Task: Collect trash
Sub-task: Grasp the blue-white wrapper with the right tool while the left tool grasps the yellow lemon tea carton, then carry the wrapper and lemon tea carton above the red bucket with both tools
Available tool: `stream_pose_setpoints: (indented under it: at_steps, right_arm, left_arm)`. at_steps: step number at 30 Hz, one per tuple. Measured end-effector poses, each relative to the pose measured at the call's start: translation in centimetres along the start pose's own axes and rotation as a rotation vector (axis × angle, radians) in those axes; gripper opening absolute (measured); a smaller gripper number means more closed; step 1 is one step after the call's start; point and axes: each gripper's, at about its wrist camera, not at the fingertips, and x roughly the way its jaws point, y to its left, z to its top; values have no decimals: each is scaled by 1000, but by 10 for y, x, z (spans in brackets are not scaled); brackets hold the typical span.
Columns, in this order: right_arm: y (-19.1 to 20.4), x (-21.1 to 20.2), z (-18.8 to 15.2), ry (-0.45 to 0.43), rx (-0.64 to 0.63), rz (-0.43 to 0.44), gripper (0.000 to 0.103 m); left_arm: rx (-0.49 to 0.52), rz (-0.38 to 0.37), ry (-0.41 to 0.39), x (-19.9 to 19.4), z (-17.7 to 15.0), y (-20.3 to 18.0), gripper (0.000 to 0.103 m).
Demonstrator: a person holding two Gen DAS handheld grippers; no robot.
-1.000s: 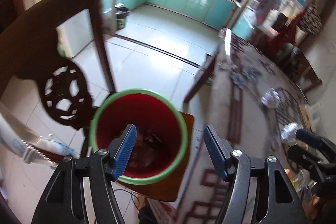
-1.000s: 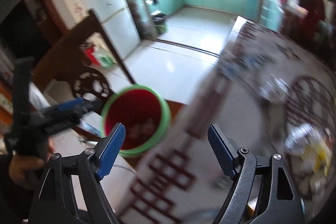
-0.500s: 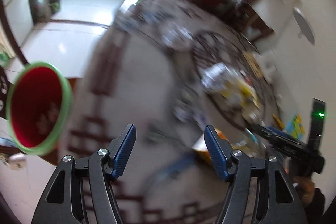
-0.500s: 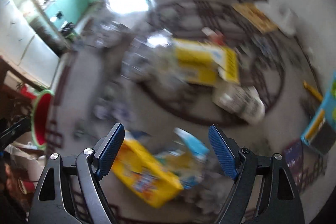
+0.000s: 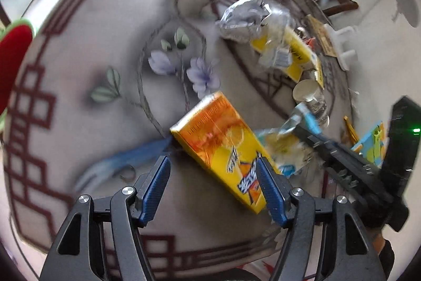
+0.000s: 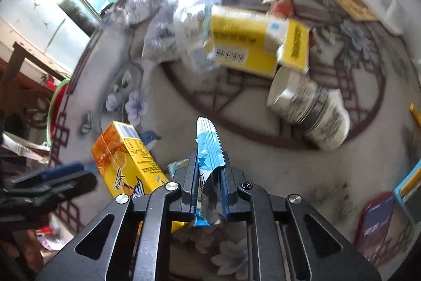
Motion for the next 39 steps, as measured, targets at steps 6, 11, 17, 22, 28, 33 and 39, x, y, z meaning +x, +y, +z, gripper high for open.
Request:
stream_pose_setpoints:
  at_steps: [6, 11, 17, 22, 28, 33, 39]
  right_arm:
    - [-20, -30, 14, -123, -5, -42, 12]
    - [-28, -37, 13, -137, -8, -40, 12]
    - [-30, -35, 7, -121, -8, -25, 12]
    - [-31, -35, 6, -116, -9, -25, 12]
    - [-27, -36, 5, -114, -12, -22, 12]
    - [-19, -38, 5, -120, -17, -29, 12]
    - [-16, -40, 5, -125, -6, -38, 12]
  left_arm:
    - [-41, -35, 19, 18, 1, -13, 67]
    - [-233, -87, -15, 27, 15, -8, 67]
    - [-408, -30, -26, 42, 26, 0, 72]
    - [-405, 0, -26, 51, 31, -6, 76]
    - [-339, 40, -35, 59, 41, -17, 77]
    - [-183, 121, -70, 62, 51, -36, 78]
    - [96, 148, -101, 61, 55, -58, 75]
